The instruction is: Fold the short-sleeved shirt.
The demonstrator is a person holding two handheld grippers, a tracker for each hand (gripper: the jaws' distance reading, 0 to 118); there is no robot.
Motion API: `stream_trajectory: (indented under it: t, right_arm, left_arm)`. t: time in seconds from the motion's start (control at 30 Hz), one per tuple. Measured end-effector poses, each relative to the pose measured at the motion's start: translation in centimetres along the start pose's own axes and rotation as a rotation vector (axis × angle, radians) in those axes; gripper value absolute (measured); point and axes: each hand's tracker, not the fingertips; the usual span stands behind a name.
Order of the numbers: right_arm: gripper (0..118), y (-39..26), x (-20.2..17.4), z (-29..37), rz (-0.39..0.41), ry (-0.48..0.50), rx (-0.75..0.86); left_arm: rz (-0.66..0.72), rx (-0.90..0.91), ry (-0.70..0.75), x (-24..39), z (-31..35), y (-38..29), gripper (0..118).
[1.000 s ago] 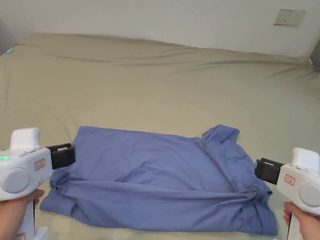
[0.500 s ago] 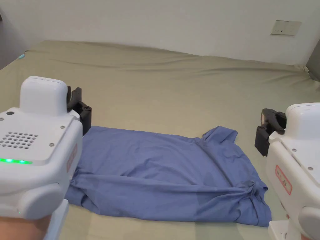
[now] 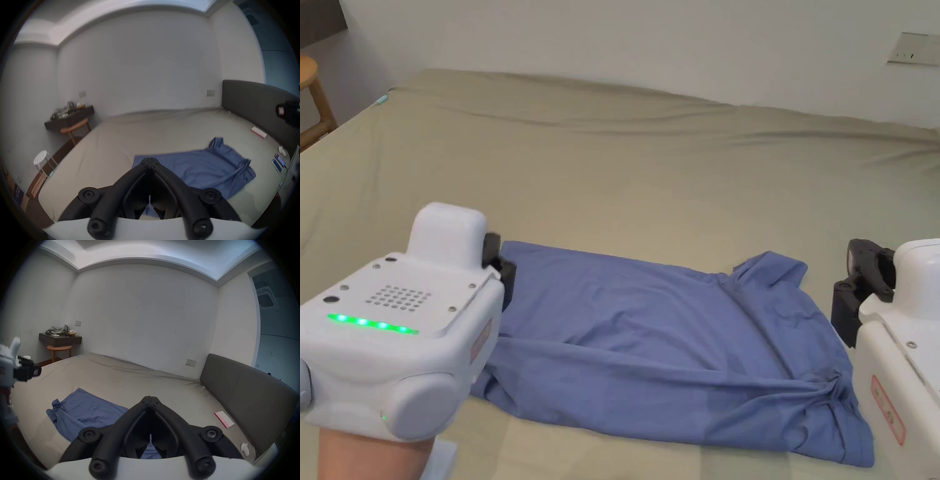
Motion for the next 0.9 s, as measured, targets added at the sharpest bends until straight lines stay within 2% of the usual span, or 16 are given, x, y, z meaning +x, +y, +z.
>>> stream_trajectory:
  t: [0.1, 0.17, 0.2, 0.23, 0.27, 0.3, 0.33, 0.53, 0.57, 0.6, 0.63, 0.67, 0.7, 0.77, 0.87, 0.9]
  right_arm:
    - [0, -0.8, 0.8, -0.5, -0.010, -0.008, -0.028]
    - [0, -1.3, 1.2, -0.9, -0.018, -0.009, -0.048]
    - [0, -1.6, 1.3, -1.1, -0.019, -0.011, -0.059]
    - [0, -1.9, 1.5, -1.3, -0.017, -0.015, -0.068]
    - [0, -2.2, 1.7, -1.4, -0.012, -0.021, -0.079]
    - [0, -2.5, 1.9, -1.6, -0.008, -0.027, -0.090]
    - [0, -2.8, 2.2, -1.8, -0.005, -0.032, -0.100]
    - [0, -4.4, 3.7, -2.7, 0.014, -0.065, -0.172]
    - [0, -4.7, 3.8, -2.8, 0.017, -0.071, -0.187]
    - [0, -5.0, 4.1, -3.0, 0.018, -0.075, -0.198]
    - [0, -5.3, 4.3, -3.1, 0.018, -0.080, -0.210]
    - [0, -5.6, 4.5, -3.4, 0.018, -0.084, -0.223]
    - [0, -5.9, 4.6, -3.7, 0.019, -0.088, -0.238]
    - [0, -7.4, 5.6, -4.8, 0.018, -0.091, -0.292]
    - [0, -10.2, 6.4, -7.4, 0.017, -0.067, -0.444]
    - [0, -11.7, 6.7, -8.6, 0.024, -0.076, -0.509]
  left_arm:
    - [-0.040, -0.117, 0.047, -0.8, -2.6, -3.9, 0]
    - [-0.006, -0.187, 0.073, -1.6, -4.6, -6.6, 1]
    - [0.019, -0.238, 0.082, -2.2, -6.0, -8.0, 9]
    - [0.055, -0.290, 0.071, -2.9, -7.4, -9.1, 28]
    - [0.087, -0.375, 0.069, -3.6, -9.2, -10.3, 74]
    - [0.128, -0.450, 0.061, -4.3, -10.9, -11.4, 106]
    - [0.166, -0.471, 0.102, -4.8, -12.3, -12.6, 117]
    - [0.223, -0.530, 0.179, -7.1, -17.5, -15.4, 115]
    - [0.218, -0.571, 0.175, -7.4, -17.7, -15.5, 100]
    - [0.222, -0.589, 0.170, -7.2, -18.0, -15.7, 90]
    - [0.279, -0.564, 0.080, -7.0, -17.8, -15.9, 86]
    - [0.261, -0.549, 0.142, -6.4, -17.5, -15.5, 72]
    - [0.191, -0.542, 0.126, -5.5, -16.6, -14.9, 54]
    - [0.171, -0.513, 0.059, -4.0, -16.2, -14.2, 7]
    - [0.066, -0.472, 0.128, -2.7, -15.9, -13.8, 7]
    - [0.084, -0.453, 0.117, -2.7, -15.4, -13.7, 7]
